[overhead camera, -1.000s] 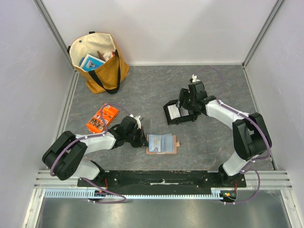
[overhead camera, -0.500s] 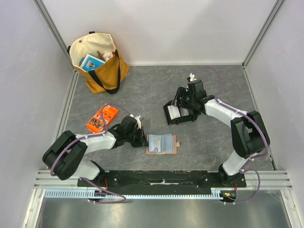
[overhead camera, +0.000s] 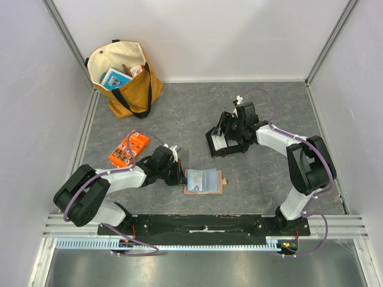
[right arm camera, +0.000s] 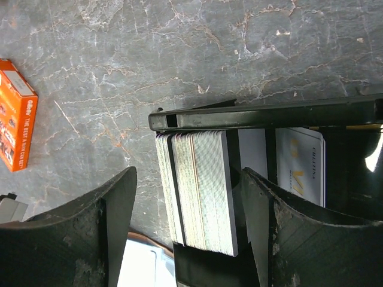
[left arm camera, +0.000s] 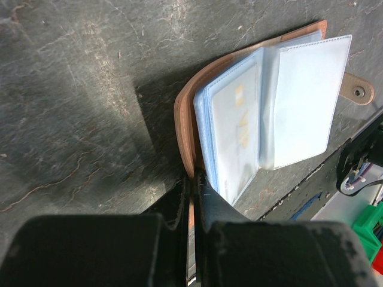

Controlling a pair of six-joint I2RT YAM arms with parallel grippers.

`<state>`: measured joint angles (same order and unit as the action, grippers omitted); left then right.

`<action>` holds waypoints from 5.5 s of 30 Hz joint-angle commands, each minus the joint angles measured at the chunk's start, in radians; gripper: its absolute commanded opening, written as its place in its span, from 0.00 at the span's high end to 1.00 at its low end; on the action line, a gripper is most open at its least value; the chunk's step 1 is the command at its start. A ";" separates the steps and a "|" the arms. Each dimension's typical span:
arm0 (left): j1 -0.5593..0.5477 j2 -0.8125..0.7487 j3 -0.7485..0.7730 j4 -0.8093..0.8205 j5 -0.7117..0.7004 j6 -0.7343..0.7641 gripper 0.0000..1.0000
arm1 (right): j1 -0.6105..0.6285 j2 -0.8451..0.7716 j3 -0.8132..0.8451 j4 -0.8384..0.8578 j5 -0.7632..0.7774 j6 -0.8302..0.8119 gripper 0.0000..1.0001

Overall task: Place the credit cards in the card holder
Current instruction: Pick up the credit card from the storage box, then insert the credit card into the card holder.

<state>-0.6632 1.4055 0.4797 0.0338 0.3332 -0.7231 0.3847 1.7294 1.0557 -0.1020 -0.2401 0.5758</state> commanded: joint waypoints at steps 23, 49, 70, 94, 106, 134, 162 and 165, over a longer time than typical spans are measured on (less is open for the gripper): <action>-0.001 0.032 -0.013 -0.069 -0.048 0.036 0.98 | -0.030 -0.028 -0.023 0.028 -0.042 0.025 0.60; 0.000 0.044 -0.018 -0.055 -0.045 0.037 0.98 | -0.079 0.016 -0.002 -0.056 -0.002 -0.039 0.80; -0.003 0.035 -0.016 -0.055 -0.042 0.034 0.98 | 0.022 -0.094 0.128 -0.206 0.192 -0.201 1.00; -0.003 0.024 -0.012 -0.066 -0.039 0.034 0.98 | 0.402 -0.227 0.144 -0.332 0.911 -0.027 1.00; -0.001 -0.023 -0.015 -0.083 -0.039 0.028 0.98 | 0.441 -0.447 -0.190 -0.124 0.443 0.168 1.00; -0.001 -0.152 -0.024 -0.118 -0.022 -0.019 0.98 | 0.787 -0.248 -0.178 0.051 0.769 0.384 1.00; -0.003 -0.168 -0.035 -0.112 -0.023 -0.027 0.98 | 0.846 -0.209 -0.128 -0.013 0.940 0.391 1.00; -0.003 -0.160 -0.030 -0.138 -0.052 -0.021 0.98 | 0.841 -0.221 -0.144 -0.044 0.960 0.395 1.00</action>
<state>-0.6632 1.2480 0.4438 -0.0811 0.3141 -0.7261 1.2266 1.5520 0.8986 -0.1066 0.6350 0.9543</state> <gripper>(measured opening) 0.033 0.010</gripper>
